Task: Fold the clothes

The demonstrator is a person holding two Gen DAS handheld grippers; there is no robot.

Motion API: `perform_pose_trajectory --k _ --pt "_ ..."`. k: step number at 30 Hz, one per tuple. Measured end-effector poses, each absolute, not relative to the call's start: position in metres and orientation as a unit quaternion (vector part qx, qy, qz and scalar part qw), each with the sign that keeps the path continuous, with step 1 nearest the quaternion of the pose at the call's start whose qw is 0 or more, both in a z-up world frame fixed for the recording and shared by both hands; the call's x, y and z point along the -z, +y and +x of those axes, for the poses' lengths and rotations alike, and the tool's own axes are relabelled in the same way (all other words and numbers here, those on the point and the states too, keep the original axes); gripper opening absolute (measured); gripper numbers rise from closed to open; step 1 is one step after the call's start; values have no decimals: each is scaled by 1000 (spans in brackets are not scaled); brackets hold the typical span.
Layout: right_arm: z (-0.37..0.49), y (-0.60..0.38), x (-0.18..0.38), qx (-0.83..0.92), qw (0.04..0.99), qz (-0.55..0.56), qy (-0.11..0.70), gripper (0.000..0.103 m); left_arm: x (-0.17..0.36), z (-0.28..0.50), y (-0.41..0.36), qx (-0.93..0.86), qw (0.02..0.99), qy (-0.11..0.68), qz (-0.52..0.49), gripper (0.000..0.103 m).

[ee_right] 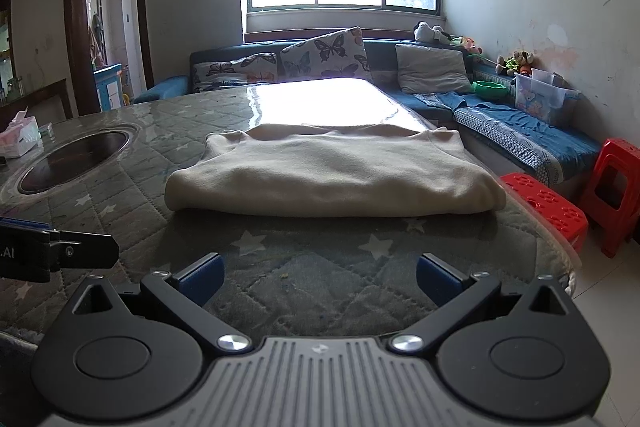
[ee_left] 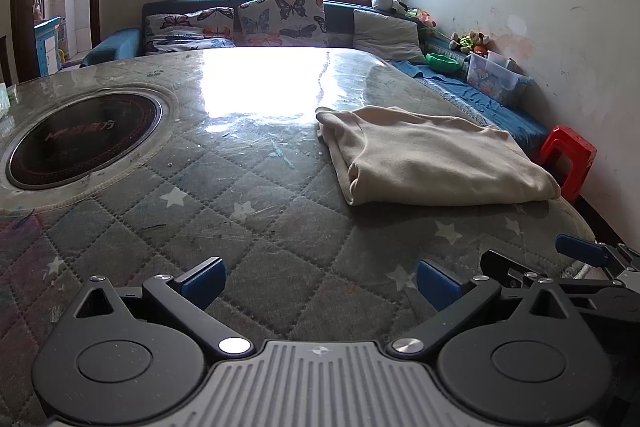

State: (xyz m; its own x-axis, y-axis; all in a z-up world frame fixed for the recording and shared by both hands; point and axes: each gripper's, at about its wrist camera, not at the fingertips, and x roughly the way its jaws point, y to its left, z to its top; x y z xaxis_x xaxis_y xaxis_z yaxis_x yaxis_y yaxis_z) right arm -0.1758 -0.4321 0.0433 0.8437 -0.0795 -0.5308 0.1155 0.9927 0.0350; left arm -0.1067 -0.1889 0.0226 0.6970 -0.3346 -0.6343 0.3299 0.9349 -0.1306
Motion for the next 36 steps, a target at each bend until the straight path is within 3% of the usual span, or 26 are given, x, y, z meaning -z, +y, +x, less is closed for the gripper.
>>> perform_pose_trajectory --k 36 --pt "-143 -450 -44 71 952 50 295 103 -24 -70 -214 202 909 364 35 103"
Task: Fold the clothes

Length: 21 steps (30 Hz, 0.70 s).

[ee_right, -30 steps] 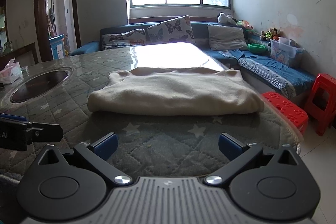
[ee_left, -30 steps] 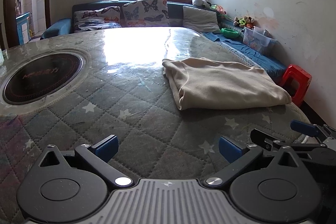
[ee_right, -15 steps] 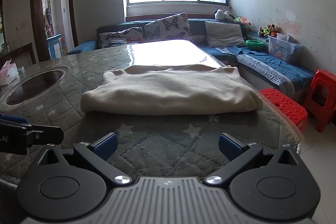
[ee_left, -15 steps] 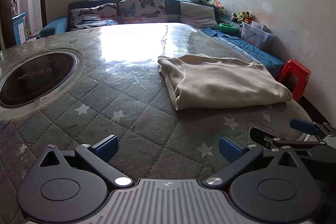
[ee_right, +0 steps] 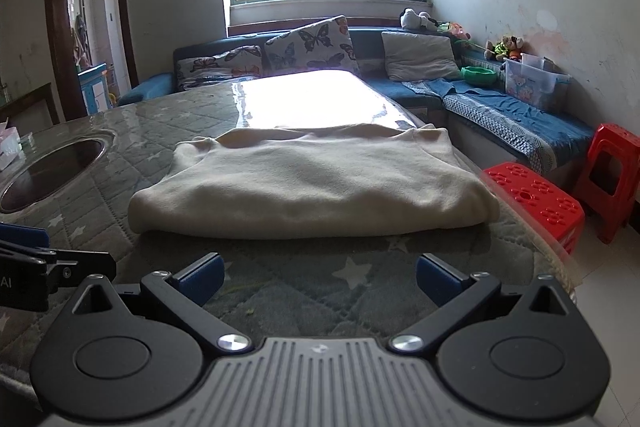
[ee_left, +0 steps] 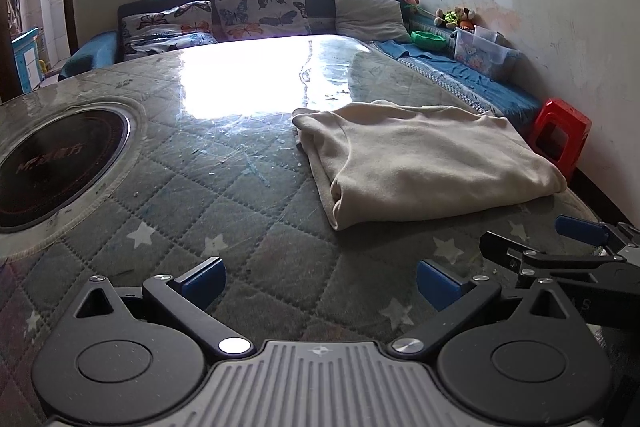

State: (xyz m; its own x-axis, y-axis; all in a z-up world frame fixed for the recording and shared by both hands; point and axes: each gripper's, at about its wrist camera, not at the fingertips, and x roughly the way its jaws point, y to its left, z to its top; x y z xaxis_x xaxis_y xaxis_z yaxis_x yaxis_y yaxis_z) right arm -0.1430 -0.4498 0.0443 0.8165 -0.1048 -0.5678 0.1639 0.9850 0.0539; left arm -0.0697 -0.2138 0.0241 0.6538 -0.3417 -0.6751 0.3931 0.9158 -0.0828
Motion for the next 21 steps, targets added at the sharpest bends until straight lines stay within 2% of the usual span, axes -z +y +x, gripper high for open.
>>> perform_pose_trajectory --k 21 --pt "-118 -462 -40 81 944 58 315 103 -24 -40 -234 220 900 372 59 103"
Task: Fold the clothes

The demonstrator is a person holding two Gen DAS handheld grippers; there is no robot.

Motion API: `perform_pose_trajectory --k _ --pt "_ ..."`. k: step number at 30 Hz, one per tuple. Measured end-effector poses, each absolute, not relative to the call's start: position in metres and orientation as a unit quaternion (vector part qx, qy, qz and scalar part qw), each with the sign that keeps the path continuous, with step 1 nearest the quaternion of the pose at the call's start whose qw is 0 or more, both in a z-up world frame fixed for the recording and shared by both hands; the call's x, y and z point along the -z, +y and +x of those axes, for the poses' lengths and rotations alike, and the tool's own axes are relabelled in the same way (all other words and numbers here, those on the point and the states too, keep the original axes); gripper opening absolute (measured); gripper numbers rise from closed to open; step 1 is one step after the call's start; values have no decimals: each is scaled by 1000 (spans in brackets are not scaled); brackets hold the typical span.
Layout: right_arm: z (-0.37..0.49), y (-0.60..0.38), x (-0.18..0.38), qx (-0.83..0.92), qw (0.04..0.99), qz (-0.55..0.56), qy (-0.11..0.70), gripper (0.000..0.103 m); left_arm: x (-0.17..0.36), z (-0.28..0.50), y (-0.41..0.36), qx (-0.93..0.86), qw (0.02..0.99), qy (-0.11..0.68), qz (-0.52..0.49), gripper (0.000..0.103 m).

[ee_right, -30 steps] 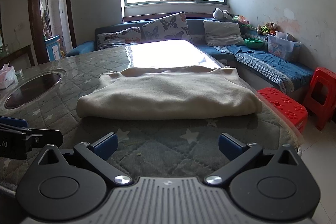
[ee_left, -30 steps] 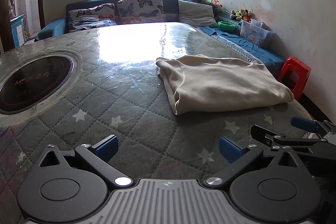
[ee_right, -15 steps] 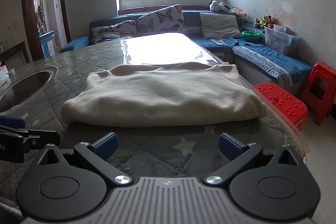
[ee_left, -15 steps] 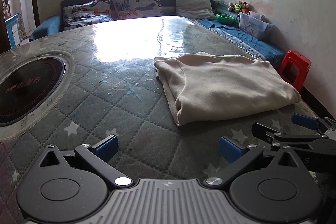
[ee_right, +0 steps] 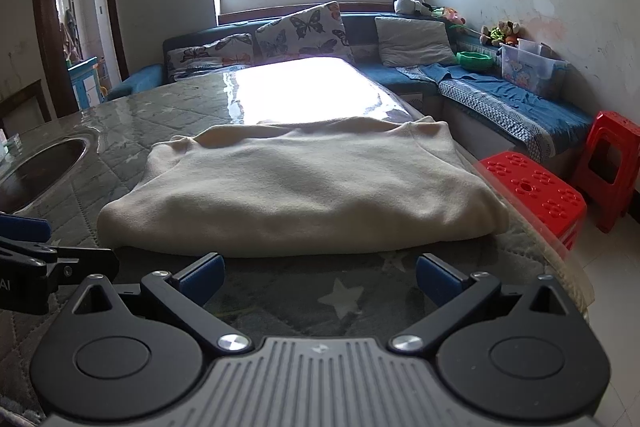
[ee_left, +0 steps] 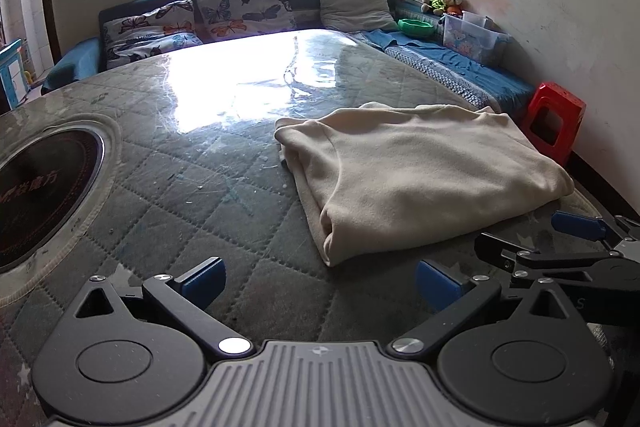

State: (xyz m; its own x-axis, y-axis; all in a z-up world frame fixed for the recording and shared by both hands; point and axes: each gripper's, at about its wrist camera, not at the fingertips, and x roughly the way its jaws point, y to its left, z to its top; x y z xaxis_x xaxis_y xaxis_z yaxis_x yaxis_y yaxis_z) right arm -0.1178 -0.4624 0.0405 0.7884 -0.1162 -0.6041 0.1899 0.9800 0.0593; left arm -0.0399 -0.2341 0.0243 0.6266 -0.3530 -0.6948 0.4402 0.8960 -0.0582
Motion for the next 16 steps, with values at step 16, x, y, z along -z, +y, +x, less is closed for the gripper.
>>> perform_pose_trajectory --k 16 --pt "-107 -465 -38 79 939 48 330 103 -21 -24 -230 223 898 375 52 103"
